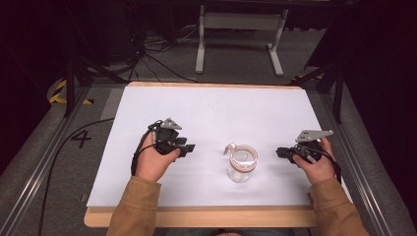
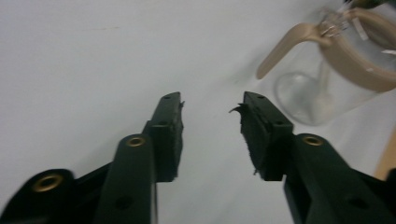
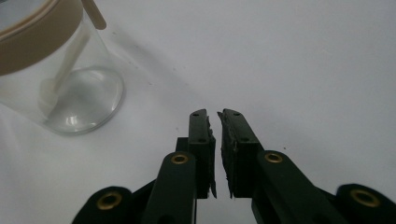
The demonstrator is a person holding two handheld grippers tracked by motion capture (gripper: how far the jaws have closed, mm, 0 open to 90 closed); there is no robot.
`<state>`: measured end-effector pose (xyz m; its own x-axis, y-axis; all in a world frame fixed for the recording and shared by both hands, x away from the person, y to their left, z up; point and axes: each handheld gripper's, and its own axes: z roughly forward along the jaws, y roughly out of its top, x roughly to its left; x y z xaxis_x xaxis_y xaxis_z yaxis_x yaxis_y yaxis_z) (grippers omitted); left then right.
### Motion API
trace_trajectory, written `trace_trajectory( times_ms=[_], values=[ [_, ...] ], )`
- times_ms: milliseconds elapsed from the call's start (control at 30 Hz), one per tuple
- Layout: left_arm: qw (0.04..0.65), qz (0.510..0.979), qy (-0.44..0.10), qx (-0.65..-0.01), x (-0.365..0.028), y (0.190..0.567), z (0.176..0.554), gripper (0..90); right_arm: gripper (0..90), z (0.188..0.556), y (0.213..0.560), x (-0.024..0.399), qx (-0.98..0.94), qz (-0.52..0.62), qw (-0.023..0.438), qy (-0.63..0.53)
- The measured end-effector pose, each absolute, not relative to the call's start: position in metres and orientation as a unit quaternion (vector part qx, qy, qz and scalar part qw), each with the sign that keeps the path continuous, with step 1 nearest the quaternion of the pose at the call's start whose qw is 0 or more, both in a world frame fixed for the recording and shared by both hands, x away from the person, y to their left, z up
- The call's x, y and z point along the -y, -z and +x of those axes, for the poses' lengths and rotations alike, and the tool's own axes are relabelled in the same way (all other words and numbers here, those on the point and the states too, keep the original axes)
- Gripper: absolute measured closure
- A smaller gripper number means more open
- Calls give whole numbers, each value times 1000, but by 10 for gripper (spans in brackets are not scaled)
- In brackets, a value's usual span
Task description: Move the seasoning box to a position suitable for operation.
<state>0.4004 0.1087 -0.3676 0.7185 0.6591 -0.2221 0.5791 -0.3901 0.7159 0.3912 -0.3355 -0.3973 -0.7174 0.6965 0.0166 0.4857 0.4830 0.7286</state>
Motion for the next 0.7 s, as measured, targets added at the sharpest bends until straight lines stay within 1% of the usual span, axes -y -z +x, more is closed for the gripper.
trace_trajectory(
  times_ms=[33, 67, 100, 133, 200, 233, 300, 400, 533, 700],
  values=[
    [415, 828, -42, -373, -107, 367, 400, 642, 833, 391, 397, 335, -850, 347, 143, -370],
    [415, 831, -48, -368, -105, 366, 399, 666, 834, 390, 397, 335, -849, 345, 143, -372],
    [411, 837, -71, -355, -104, 364, 399, 677, 834, 389, 397, 335, -848, 346, 141, -375],
    [412, 837, -78, -352, -102, 362, 398, 696, 838, 388, 397, 335, -847, 344, 140, -381],
    [418, 837, -79, -344, -100, 360, 398, 726, 843, 386, 397, 335, -846, 343, 139, -384],
    [423, 836, -78, -340, -98, 359, 397, 726, 848, 385, 397, 335, -846, 341, 137, -385],
    [415, 846, -80, -325, -94, 357, 397, 741, 866, 383, 398, 334, -847, 340, 137, -384],
    [422, 846, -70, -317, -88, 356, 396, 752, 895, 379, 400, 331, -846, 338, 129, -391],
    [417, 858, -60, -295, -79, 360, 397, 794, 900, 376, 399, 321, -851, 321, 120, -398],
    [414, 864, -39, -283, -66, 366, 396, 846, 900, 376, 403, 301, -855, 299, 105, -410]
  ],
)
